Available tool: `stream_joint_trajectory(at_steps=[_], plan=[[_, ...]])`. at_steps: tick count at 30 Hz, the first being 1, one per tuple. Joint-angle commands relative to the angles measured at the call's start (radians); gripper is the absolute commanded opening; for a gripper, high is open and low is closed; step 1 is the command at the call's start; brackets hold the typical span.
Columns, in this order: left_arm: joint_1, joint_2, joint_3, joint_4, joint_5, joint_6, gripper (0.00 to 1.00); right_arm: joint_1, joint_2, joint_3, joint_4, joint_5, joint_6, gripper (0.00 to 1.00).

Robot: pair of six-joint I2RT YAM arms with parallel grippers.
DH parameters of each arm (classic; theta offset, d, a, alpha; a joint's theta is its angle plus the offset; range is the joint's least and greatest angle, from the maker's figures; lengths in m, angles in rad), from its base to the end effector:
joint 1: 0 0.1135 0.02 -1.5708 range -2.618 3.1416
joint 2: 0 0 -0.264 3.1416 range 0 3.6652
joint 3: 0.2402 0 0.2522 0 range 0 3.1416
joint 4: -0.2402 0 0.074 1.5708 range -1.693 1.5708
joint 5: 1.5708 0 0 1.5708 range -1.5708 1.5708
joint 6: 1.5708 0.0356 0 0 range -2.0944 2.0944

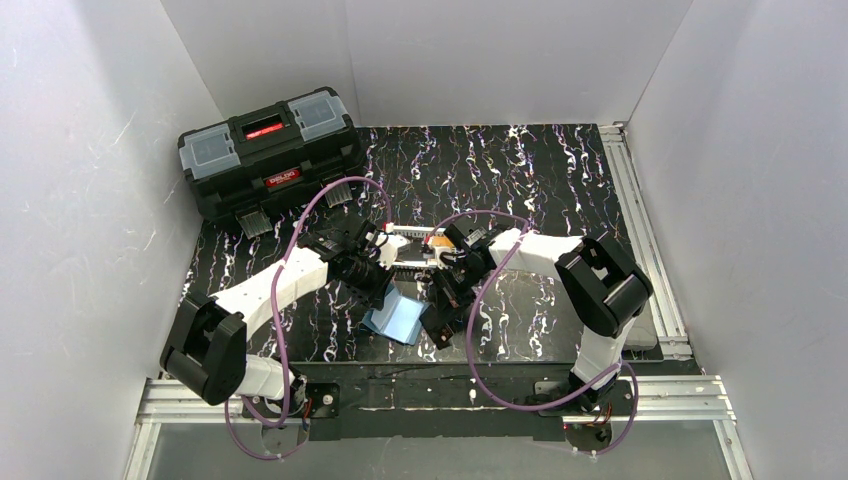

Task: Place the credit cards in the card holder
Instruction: Turn over the card slot in the card holder.

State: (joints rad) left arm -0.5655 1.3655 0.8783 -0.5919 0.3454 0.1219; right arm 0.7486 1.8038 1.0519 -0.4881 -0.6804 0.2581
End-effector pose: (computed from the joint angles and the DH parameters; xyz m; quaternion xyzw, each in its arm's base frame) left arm 0.2143 -0.1503 0.2155 0.3614 0.8855 -0.2153 0.1972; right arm 0.2294 0.2436 0.1507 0.2790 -0.8887 -0.3632 0.0228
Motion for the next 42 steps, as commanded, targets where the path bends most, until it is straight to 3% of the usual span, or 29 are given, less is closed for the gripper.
stream_joint_trajectory(at_steps=[1, 18, 42], plan=[[-0.005, -0.017, 0.014, -0.016, 0.026, 0.005, 0.14, 0.006, -0.015, 0.028, -0.007, -0.020, -0.020, 0.01], [-0.005, -0.013, 0.018, -0.020, 0.030, 0.004, 0.13, 0.006, -0.076, -0.030, -0.010, -0.049, -0.041, 0.01], [-0.005, -0.016, 0.017, -0.020, 0.038, 0.004, 0.13, 0.008, -0.002, 0.027, 0.006, -0.067, -0.036, 0.01]])
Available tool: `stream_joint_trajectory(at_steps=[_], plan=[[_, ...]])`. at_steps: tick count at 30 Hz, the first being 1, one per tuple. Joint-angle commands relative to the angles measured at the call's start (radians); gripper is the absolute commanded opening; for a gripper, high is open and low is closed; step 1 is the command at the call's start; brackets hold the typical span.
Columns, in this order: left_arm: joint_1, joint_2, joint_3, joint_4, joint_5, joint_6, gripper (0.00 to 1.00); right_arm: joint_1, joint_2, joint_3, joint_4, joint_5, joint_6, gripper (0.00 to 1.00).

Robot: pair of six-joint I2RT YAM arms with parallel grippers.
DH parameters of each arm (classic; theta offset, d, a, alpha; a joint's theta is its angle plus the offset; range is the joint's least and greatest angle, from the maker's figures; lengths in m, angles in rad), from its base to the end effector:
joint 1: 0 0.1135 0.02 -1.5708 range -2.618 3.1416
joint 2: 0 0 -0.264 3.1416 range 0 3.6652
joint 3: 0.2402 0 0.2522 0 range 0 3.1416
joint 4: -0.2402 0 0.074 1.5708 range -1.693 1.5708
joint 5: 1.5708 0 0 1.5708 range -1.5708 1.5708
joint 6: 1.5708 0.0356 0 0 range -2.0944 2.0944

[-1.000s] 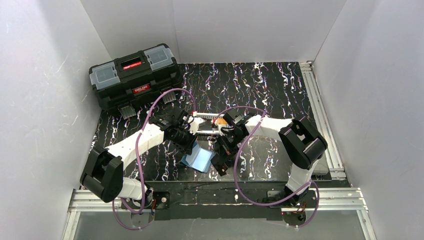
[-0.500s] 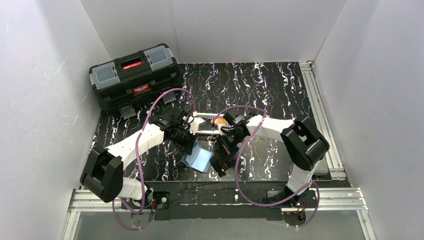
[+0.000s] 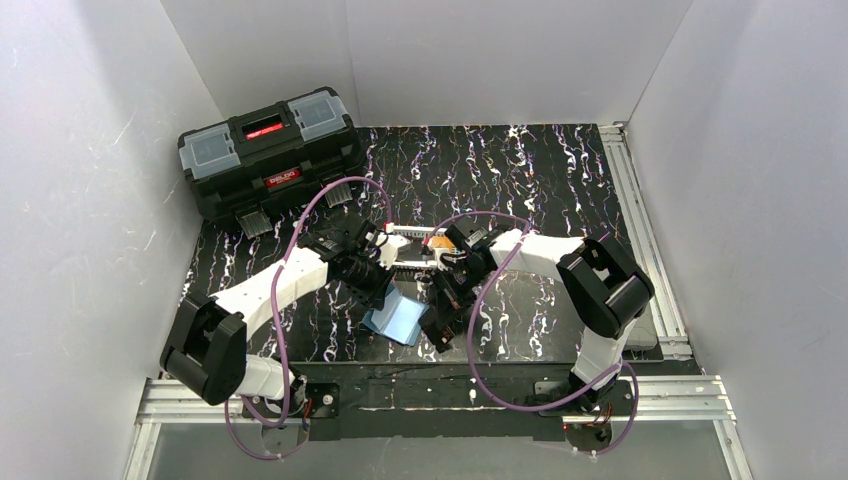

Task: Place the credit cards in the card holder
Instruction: Turn over the card slot in the card holder.

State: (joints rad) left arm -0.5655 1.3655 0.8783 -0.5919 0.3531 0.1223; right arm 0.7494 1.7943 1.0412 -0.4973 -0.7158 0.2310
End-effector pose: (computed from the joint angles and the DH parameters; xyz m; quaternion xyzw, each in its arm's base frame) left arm 0.2141 -0.1505 0.2156 0.3622 0.8845 -0.2189 0.1963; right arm 0.2257 0.2419 0.1514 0.2910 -0.8794 -0.3754 0.0310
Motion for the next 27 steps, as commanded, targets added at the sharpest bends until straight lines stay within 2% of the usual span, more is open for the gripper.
stream_joint_trajectory(at_steps=[1, 27], plan=[[-0.004, -0.015, 0.017, -0.020, 0.030, 0.004, 0.13, 0.007, 0.003, 0.035, 0.018, -0.033, -0.010, 0.01], [-0.005, -0.019, 0.019, -0.020, 0.032, 0.000, 0.12, 0.007, 0.027, 0.042, 0.014, -0.033, -0.013, 0.01]])
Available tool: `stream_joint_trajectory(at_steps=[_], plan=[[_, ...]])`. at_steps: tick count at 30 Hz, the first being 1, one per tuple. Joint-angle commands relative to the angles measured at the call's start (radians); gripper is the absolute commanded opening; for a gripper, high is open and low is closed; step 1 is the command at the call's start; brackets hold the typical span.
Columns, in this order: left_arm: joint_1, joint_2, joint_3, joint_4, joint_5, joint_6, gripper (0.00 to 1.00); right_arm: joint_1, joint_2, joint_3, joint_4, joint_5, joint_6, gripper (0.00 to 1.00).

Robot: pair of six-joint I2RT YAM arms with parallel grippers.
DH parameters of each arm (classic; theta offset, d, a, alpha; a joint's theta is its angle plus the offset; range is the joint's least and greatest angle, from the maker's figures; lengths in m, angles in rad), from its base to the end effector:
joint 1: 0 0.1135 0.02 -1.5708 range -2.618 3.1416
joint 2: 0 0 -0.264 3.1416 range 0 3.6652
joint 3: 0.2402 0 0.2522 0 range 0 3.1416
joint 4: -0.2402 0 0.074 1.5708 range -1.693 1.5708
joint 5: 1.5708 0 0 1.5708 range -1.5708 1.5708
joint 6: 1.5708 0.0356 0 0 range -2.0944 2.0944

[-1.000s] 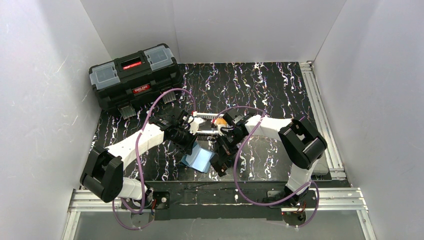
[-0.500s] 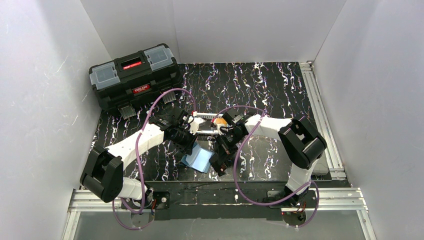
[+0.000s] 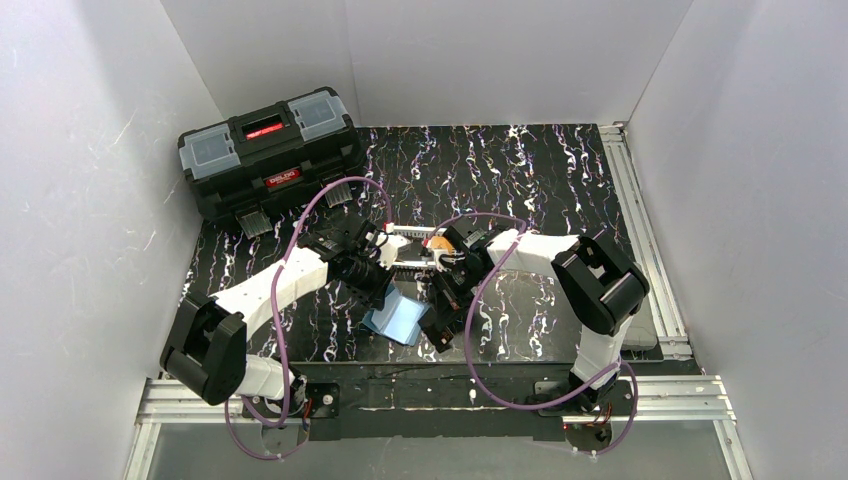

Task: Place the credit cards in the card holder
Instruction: Turn over the card slot in the card holder.

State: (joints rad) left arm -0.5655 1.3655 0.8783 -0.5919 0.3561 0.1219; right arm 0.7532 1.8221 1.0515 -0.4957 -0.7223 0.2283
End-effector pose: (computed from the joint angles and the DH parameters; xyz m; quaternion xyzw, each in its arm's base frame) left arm 0.2141 -0.1506 0.2156 0.3623 0.8842 -0.2203 0.1959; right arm 0.2271 0.2452 0.1455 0.2917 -0.8791 -0.3749 0.0395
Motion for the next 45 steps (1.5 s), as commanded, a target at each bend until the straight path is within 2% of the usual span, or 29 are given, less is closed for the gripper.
stream_joint_trajectory(at_steps=[1, 23, 31, 36, 45], plan=[[-0.005, -0.018, 0.018, -0.020, 0.029, 0.001, 0.12, 0.003, -0.003, 0.031, 0.018, -0.028, -0.007, 0.01], [-0.005, -0.011, 0.022, -0.023, 0.037, 0.004, 0.12, 0.009, -0.026, 0.077, 0.061, -0.059, 0.004, 0.01], [-0.005, -0.011, 0.022, -0.023, 0.036, 0.002, 0.12, 0.009, -0.057, 0.059, 0.045, -0.055, -0.003, 0.01], [-0.005, -0.014, 0.021, -0.023, 0.036, 0.002, 0.12, 0.009, -0.063, 0.045, -0.013, -0.001, -0.025, 0.01], [-0.005, -0.013, 0.021, -0.023, 0.038, 0.002, 0.12, 0.008, -0.068, -0.011, -0.006, 0.004, -0.027, 0.01]])
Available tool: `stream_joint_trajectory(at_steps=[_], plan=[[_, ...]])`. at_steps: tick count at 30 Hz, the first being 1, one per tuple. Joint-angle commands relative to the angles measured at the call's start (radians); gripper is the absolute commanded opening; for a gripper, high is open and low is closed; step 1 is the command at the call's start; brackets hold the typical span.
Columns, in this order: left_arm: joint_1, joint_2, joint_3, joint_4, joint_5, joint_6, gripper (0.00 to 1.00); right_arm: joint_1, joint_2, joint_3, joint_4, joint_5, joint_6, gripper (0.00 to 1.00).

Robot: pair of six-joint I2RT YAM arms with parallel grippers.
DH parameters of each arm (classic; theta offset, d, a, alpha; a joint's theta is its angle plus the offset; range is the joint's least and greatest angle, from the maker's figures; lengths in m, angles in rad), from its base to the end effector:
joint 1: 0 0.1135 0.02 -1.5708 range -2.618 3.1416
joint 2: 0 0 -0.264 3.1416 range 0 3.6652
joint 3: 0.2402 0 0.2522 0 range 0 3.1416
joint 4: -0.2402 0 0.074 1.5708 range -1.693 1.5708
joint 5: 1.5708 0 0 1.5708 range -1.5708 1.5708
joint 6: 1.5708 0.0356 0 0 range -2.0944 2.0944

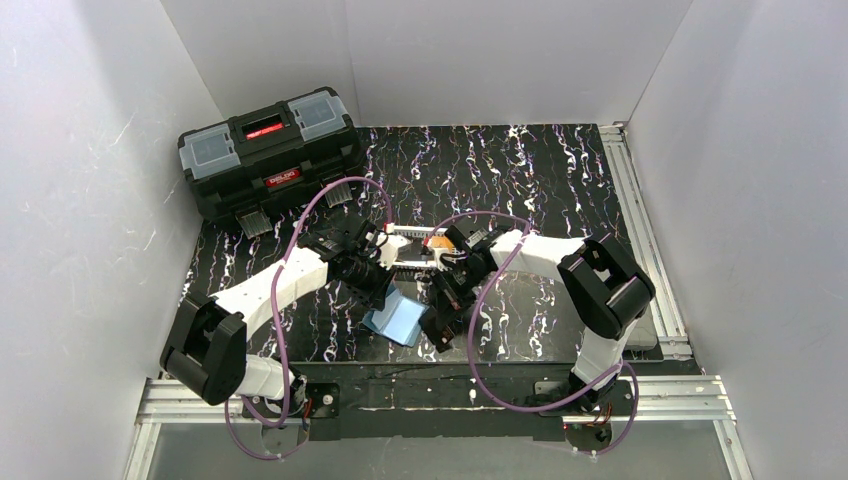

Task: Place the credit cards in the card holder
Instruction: Turn over the card slot in the card holder.

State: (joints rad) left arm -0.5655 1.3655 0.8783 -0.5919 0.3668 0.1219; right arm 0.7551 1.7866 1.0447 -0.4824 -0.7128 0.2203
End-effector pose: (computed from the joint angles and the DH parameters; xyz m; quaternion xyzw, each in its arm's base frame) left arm 0.2138 -0.1508 0.2158 0.3632 0.8829 -0.2252 0.1945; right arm 0.2258 0.2444 0.1552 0.3019 -0.8744 -0.3793 0.0183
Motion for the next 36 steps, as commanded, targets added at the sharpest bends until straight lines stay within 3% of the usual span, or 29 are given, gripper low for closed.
stream_joint_trajectory(at_steps=[1, 36], plan=[[-0.005, -0.012, 0.021, -0.024, 0.028, 0.002, 0.12, 0.007, -0.029, 0.000, -0.024, -0.008, -0.021, 0.01], [-0.005, -0.016, 0.021, -0.022, 0.030, -0.005, 0.12, 0.007, 0.029, 0.034, -0.029, -0.043, -0.023, 0.01]])
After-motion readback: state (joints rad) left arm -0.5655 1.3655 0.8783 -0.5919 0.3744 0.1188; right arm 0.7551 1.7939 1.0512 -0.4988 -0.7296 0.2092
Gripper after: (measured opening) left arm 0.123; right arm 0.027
